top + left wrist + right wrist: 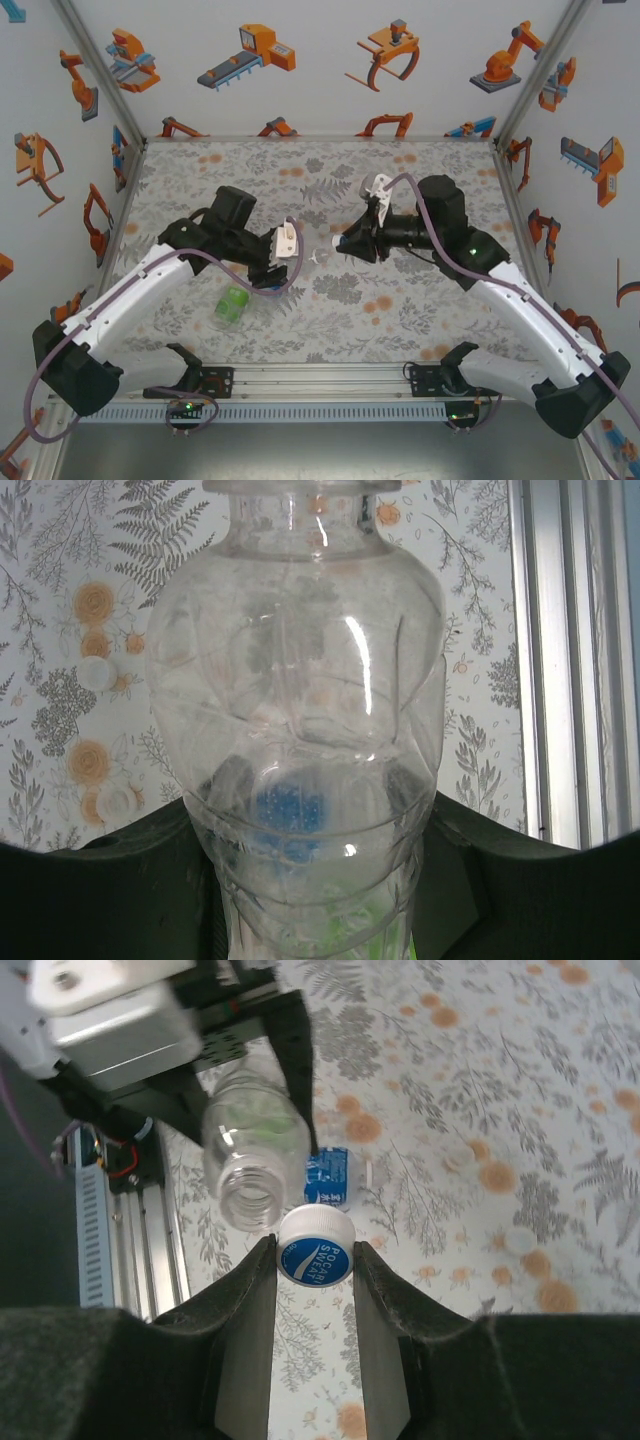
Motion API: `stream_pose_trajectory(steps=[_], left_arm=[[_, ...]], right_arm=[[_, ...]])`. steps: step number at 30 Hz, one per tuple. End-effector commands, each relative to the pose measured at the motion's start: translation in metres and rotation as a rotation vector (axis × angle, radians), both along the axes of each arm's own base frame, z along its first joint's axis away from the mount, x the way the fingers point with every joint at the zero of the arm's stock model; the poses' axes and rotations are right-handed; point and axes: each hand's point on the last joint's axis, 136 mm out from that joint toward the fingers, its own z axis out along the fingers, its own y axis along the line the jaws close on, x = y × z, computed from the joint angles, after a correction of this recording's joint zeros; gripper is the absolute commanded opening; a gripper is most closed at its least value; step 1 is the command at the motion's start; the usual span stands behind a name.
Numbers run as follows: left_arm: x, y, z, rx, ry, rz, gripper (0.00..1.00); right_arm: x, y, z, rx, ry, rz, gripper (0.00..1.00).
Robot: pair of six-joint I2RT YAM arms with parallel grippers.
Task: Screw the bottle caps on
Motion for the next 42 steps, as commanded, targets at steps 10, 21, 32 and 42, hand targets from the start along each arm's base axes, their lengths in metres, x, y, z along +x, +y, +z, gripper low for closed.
stream_pose_trajectory(steps=[10, 21, 32, 42], left_arm=[[-0.004, -0.008, 0.015, -0.013, -0.025, -0.043, 0.00], [-0.013, -0.009, 0.020, -0.032, -0.040, -0.080, 0.00], [-0.018, -0.014, 0.026, -0.049, -0.043, -0.108, 0.00], [-0.025, -0.022, 0.039, -0.099, -0.030, -0.146, 0.00]], right_arm=[[-0.035, 0.017, 0.013, 0.011, -0.211, 0.221, 0.00], [-0.028, 0.018, 0.001, -0.044, -0.224, 0.194, 0.00], [-0.039, 0.022, 0.006, -0.008, -0.226, 0.278, 0.00], [-0.048, 0.024, 0.002, 0.005, -0.280, 0.340, 0.00]])
